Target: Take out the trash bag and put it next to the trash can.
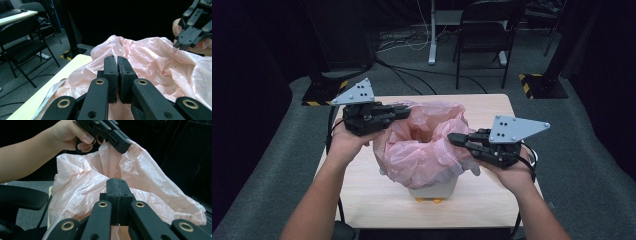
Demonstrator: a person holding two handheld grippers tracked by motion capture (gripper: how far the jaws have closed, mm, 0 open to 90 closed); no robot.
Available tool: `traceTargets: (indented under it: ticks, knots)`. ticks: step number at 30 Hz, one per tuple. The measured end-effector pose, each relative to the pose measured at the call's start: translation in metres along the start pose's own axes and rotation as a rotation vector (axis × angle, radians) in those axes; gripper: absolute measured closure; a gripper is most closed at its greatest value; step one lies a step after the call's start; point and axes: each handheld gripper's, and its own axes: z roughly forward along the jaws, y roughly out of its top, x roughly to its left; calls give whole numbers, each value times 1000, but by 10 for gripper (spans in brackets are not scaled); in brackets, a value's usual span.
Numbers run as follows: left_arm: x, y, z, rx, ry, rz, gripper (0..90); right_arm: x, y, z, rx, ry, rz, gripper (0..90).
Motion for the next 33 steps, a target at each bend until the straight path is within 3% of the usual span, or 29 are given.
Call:
traceTargets:
  ticks: [13, 23, 33]
  knots:
    - [-4, 12, -8, -17, -37, 9, 868, -4, 18, 8, -18, -10, -30, 899]
    - [-11, 10, -6, -8, -75, 17, 868, -7, 21, 22, -9, -8, -38, 899]
    - [-9, 3, -4, -20, -137, -22, 868, -11, 22, 34, 2, -4, -38, 899]
